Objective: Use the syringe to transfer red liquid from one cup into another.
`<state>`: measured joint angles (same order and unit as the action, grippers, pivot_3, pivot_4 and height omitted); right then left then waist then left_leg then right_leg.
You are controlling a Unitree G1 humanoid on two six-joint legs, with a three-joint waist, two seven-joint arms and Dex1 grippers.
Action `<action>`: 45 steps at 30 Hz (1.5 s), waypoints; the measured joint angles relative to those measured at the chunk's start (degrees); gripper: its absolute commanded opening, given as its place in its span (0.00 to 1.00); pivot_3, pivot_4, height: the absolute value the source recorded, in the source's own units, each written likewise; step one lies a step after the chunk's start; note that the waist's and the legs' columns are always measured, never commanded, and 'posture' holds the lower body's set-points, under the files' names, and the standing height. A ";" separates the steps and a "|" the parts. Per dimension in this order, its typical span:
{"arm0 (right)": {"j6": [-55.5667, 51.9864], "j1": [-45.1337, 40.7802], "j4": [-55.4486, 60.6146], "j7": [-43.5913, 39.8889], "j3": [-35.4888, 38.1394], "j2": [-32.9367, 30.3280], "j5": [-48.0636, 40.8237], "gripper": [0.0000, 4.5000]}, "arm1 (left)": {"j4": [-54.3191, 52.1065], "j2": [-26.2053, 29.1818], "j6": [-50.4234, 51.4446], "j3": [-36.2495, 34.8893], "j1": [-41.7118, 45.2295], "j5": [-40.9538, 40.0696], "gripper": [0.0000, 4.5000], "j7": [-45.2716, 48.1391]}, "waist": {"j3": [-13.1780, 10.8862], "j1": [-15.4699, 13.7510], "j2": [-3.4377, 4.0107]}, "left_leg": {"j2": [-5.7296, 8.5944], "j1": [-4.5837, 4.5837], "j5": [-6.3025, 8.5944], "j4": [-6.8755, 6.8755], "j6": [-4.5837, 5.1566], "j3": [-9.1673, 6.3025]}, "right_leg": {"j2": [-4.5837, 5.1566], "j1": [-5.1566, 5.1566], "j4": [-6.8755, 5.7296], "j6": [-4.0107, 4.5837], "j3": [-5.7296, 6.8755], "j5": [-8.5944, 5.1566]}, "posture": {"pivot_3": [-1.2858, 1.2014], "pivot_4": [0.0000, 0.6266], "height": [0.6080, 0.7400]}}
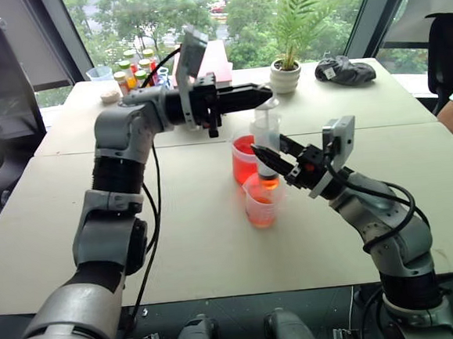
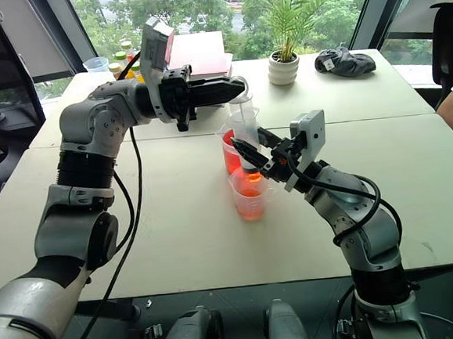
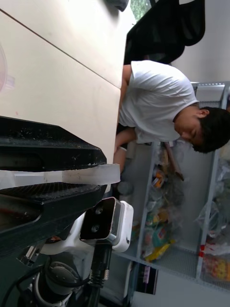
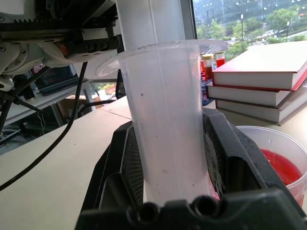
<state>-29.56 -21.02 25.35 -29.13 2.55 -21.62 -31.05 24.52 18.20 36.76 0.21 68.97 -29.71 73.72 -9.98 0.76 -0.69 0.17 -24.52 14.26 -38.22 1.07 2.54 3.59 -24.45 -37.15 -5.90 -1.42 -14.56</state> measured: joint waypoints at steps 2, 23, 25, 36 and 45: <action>-0.51 0.00 0.34 -0.04 -0.02 -0.59 -0.05 0.31 | -1.69 0.15 -0.05 0.22 -1.26 0.02 0.01 0.01 | 0.00 0.01 0.00 | 0.00 0.00 0.00 0.00 0.00 0.00 | 0.00 0.00 -0.01 0.00 0.00 0.00 | 0.52 0.24 1.00; -11.37 -3.82 2.77 3.02 1.24 -3.65 -7.36 0.31 | -9.30 -0.89 -1.16 0.71 -8.18 0.48 0.01 -2.62 | 0.00 -0.12 0.00 | 0.01 0.00 0.00 -0.01 0.00 -0.02 | 0.03 0.01 -0.01 0.00 0.00 0.00 | 0.52 0.24 1.00; -11.79 -3.81 2.89 3.43 1.45 -3.79 -8.31 0.31 | -9.62 -0.81 -0.95 0.72 -8.22 0.45 0.19 -2.79 | 0.00 -0.05 0.00 | 0.01 0.00 0.00 -0.01 0.00 -0.02 | 0.02 0.01 -0.01 0.00 0.00 0.00 | 0.52 0.24 1.00; -11.21 -5.16 5.10 4.66 4.63 -2.95 -11.65 0.31 | -7.87 3.38 2.60 2.93 -8.00 0.42 0.99 -1.59 | 0.00 0.16 0.01 | -0.02 0.02 0.00 0.01 0.00 -0.03 | -0.01 0.01 -0.01 0.00 0.00 0.00 | 0.52 0.24 1.00; -18.49 -13.32 -2.09 13.85 11.21 -3.88 -18.19 0.31 | -10.96 10.83 2.72 0.24 -13.44 0.29 0.99 -2.39 | 0.00 -0.06 0.01 | 0.00 0.01 0.00 -0.02 0.00 0.00 | 0.13 0.00 -0.04 0.02 -0.01 0.01 | 0.52 0.24 1.00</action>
<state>-48.05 -34.33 23.26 -15.28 13.76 -25.50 -49.24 13.56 29.03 39.48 0.45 55.54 -29.42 71.33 -9.98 0.70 -0.67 0.17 -24.51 14.26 -38.24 1.07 2.55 3.72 -24.45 -37.18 -5.88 -1.43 -14.54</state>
